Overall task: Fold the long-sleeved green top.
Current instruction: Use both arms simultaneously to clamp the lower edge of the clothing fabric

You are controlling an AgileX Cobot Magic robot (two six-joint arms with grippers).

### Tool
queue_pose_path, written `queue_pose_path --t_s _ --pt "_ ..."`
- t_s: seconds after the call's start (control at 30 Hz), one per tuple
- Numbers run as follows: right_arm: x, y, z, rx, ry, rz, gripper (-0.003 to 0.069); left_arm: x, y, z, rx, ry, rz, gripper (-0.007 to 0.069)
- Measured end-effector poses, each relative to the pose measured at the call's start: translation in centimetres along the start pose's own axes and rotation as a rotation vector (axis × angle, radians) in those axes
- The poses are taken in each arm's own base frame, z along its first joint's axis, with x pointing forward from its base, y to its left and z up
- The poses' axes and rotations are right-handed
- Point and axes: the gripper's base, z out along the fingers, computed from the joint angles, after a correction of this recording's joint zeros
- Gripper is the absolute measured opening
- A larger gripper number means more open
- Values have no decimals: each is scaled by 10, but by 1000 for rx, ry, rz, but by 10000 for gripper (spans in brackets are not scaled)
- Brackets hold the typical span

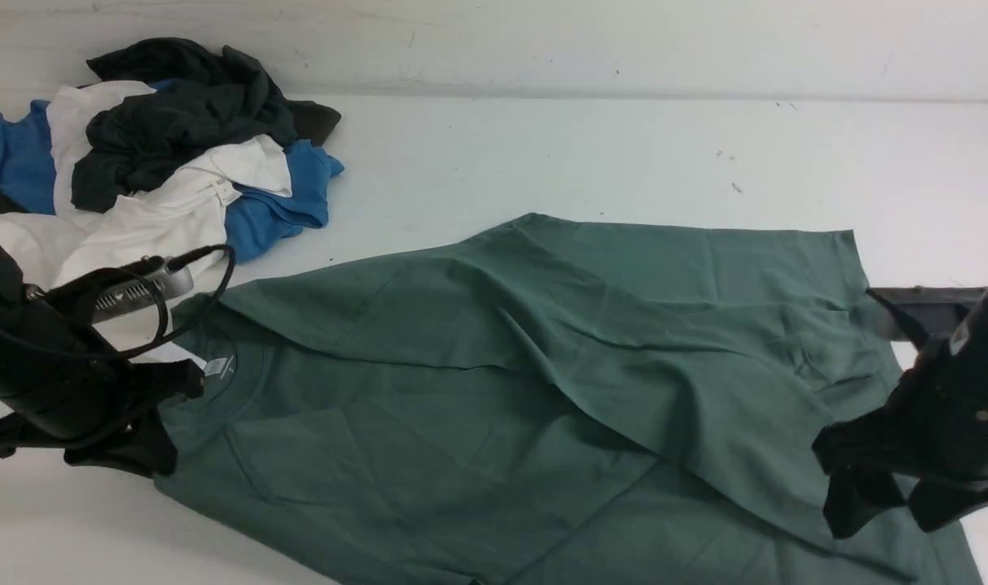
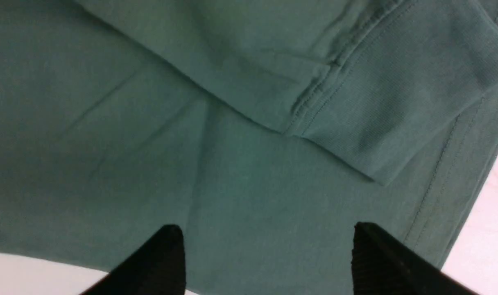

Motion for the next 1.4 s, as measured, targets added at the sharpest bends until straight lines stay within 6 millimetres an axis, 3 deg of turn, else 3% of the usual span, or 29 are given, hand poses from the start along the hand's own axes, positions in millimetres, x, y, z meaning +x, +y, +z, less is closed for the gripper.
queue_pose_path --t_s 0.17,0.3,0.4,0.43,0.47,0.53,0.67,0.77,0.83,0.97,1.23,1.4 --pt "2 12 1 44 6 -65 502 7 -4 -16 0 -12 19 28" --pt "2 11 1 54 5 -67 502 10 -3 -18 -14 18 33 88" --pt "2 11 1 55 4 -58 502 13 -2 -20 -31 58 51 208" --pt "2 11 1 55 4 -57 502 13 -2 -20 -32 61 52 215" --pt "2 11 1 55 4 -56 502 10 -3 -27 -47 74 73 272" --pt "2 11 1 56 4 -56 502 8 -5 -36 -56 92 92 304" --pt "2 11 1 56 4 -53 502 12 -10 -58 -64 89 119 311" --pt "2 11 1 55 4 -52 502 26 -11 -61 -53 97 102 281" --pt "2 11 1 53 4 -50 502 35 -10 -57 -48 112 67 267" --pt "3 12 1 45 5 -44 502 45 0 -32 -76 112 -49 258" --pt "4 13 3 36 12 -38 502 28 10 3 -86 73 -121 286" --pt "10 12 10 36 45 -29 502 18 14 14 -92 20 -127 317"
